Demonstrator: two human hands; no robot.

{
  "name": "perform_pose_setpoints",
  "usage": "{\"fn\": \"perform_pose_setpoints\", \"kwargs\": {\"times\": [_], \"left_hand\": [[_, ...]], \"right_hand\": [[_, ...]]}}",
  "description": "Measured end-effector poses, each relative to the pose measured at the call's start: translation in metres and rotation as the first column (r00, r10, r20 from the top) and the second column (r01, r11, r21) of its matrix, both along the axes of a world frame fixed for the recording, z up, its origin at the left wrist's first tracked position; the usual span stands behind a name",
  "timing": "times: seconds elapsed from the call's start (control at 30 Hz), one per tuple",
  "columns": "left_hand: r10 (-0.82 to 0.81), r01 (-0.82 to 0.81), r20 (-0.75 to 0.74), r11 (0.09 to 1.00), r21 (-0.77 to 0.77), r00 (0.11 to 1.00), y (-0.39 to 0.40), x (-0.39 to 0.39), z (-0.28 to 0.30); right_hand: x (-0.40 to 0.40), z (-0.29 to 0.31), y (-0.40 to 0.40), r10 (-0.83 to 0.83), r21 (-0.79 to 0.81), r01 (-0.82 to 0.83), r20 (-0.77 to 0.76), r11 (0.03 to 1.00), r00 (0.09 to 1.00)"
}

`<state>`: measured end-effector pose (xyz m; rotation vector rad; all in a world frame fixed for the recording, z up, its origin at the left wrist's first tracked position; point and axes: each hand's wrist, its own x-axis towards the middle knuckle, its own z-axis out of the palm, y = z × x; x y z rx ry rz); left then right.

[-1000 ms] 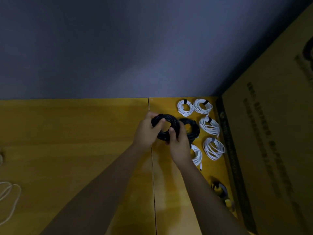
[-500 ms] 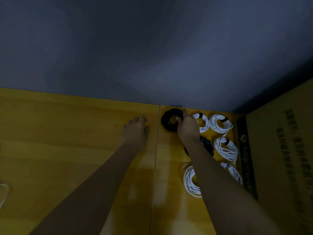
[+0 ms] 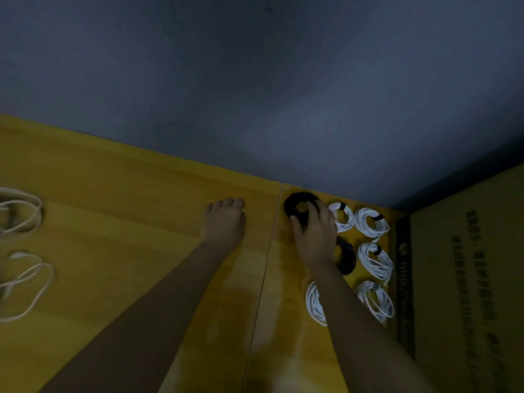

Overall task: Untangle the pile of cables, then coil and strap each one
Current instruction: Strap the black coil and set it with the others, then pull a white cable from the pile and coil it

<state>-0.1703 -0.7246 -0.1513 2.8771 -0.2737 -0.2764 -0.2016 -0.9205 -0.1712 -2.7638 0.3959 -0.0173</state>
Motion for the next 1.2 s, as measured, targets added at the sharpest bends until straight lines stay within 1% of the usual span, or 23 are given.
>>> {"fn": "perform_pose_setpoints", "kwargs": {"times": [0.1,0.17,0.3,0.4,0.5,0.6,0.67,0.7,0.73,0.77,0.8,0.83,0.87,0.93,1.0,1.07,1.13,1.2], "left_hand": [[0.008,-0.011,0.029,0.994,0.105,1.0,0.043,-0.018,0.012],[0.066,-0.07,0.032,0.987,0.147,0.997,0.081,-0.034,0.019],[0.273,-0.274,0.029,0.952,0.139,0.962,0.175,-0.066,0.038],[0.406,-0.404,0.024,0.9,0.165,0.913,0.252,-0.093,0.051],[0.519,-0.516,0.036,0.838,0.174,0.854,0.329,-0.12,0.057],[0.574,-0.576,0.056,0.806,0.137,0.817,0.403,-0.136,0.054],[0.573,-0.574,0.055,0.808,0.133,0.818,0.447,-0.14,0.048],[0.564,-0.564,0.041,0.815,0.129,0.825,0.468,-0.139,0.045],[0.548,-0.546,0.022,0.829,0.122,0.836,0.487,-0.136,0.042],[0.522,-0.519,0.008,0.847,0.114,0.853,0.504,-0.134,0.038],[0.492,-0.489,-0.002,0.866,0.109,0.871,0.52,-0.13,0.035],[0.461,-0.457,-0.01,0.883,0.107,0.888,0.534,-0.127,0.032],[0.43,-0.426,-0.016,0.899,0.102,0.903,0.545,-0.124,0.03],[0.368,-0.366,-0.017,0.927,0.083,0.929,0.561,-0.116,0.028],[0.304,-0.303,-0.019,0.951,0.06,0.952,0.569,-0.108,0.028],[0.236,-0.236,-0.01,0.971,0.035,0.972,0.572,-0.099,0.028],[0.176,-0.176,0.01,0.984,-0.017,0.984,0.567,-0.09,0.031],[0.071,-0.065,0.054,0.993,-0.101,0.996,0.556,-0.081,0.038]], "right_hand": [[-0.015,0.005,0.032,0.155,0.014,-0.155,-0.019,0.988,0.988],[-0.024,0.007,0.06,0.251,0.058,-0.248,-0.049,0.967,0.967],[-0.034,0.012,0.138,0.405,0.12,-0.394,-0.095,0.911,0.909],[-0.039,0.019,0.21,0.526,0.157,-0.505,-0.14,0.848,0.839],[-0.045,0.025,0.287,0.635,0.184,-0.61,-0.14,0.771,0.76],[-0.046,0.026,0.366,0.708,0.188,-0.683,-0.152,0.706,0.69],[-0.046,0.022,0.417,0.73,0.179,-0.707,-0.16,0.684,0.665],[-0.046,0.019,0.442,0.718,0.162,-0.699,-0.18,0.696,0.673],[-0.047,0.015,0.464,0.676,0.135,-0.665,-0.213,0.735,0.705],[-0.049,0.011,0.483,0.598,0.102,-0.594,-0.259,0.798,0.759],[-0.051,0.006,0.5,0.485,0.076,-0.488,-0.32,0.87,0.814],[-0.052,0.002,0.515,0.361,0.061,-0.367,-0.391,0.928,0.847],[-0.053,-0.001,0.527,0.254,0.055,-0.257,-0.449,0.965,0.857],[-0.053,-0.008,0.539,0.134,0.072,-0.113,-0.472,0.991,0.871],[-0.052,-0.011,0.54,0.086,0.135,-0.032,-0.416,0.99,0.905],[-0.053,-0.006,0.538,0.079,0.235,-0.006,-0.3,0.972,0.951],[-0.057,0.006,0.536,0.123,0.307,-0.078,-0.131,0.949,0.984],[-0.063,0.021,0.539,0.181,0.361,-0.18,0.033,0.915,0.983]]}}
